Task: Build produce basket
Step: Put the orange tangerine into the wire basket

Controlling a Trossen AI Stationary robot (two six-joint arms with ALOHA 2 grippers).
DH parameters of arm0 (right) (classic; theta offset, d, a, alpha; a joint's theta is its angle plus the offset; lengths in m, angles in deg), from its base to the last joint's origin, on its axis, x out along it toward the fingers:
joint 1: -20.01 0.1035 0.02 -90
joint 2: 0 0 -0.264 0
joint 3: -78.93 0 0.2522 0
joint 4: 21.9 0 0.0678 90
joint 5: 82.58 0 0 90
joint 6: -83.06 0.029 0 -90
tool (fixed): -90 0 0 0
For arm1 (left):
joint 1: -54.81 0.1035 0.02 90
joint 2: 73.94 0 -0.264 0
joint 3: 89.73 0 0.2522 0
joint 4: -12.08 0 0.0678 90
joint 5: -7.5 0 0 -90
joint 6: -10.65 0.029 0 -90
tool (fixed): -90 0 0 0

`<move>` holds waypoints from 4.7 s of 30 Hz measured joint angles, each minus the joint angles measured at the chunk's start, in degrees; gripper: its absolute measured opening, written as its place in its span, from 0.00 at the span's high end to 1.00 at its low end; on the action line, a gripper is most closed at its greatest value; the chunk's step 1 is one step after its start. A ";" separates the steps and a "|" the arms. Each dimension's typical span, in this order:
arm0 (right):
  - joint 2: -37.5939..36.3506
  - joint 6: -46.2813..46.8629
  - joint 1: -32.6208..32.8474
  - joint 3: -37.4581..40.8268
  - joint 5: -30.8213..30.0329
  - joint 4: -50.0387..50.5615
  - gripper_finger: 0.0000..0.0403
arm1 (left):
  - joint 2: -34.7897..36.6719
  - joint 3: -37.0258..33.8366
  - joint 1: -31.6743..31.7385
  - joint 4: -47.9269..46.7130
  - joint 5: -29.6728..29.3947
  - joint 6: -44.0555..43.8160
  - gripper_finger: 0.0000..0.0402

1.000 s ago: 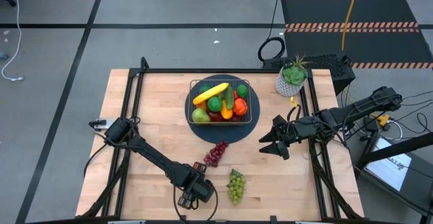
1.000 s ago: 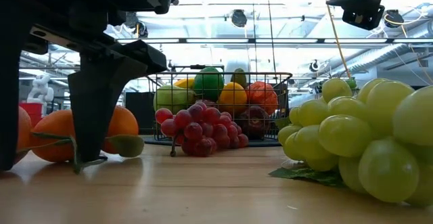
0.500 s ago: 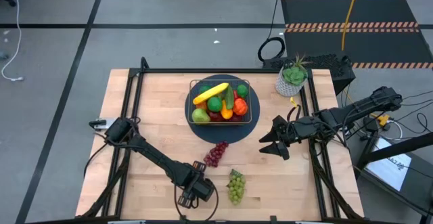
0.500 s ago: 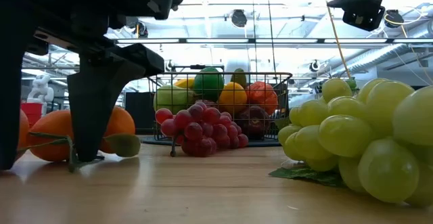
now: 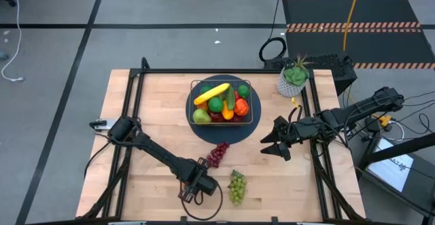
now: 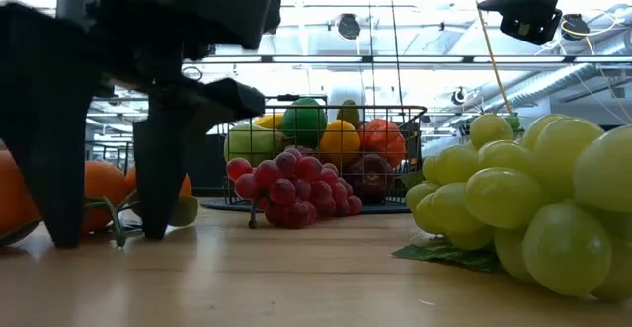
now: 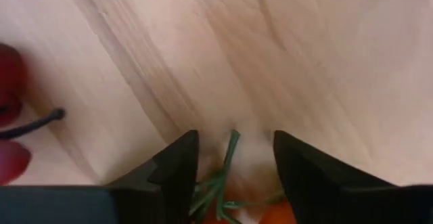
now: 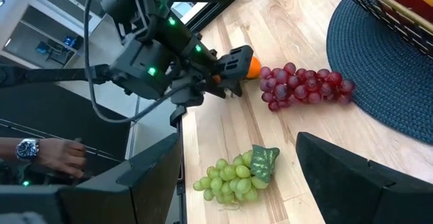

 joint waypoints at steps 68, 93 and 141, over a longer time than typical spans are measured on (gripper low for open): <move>-0.31 -3.67 -11.60 0.00 -7.26 2.70 0.30 | 43.93 2.89 35.00 15.16 -6.85 -54.38 0.98; -0.33 -23.80 -12.98 0.00 -12.60 2.38 0.52 | 43.91 2.89 43.23 17.38 -1.18 -71.70 0.99; 8.44 32.53 -0.78 0.00 -10.22 -1.34 0.64 | 43.89 2.89 39.85 10.36 5.00 1.60 0.98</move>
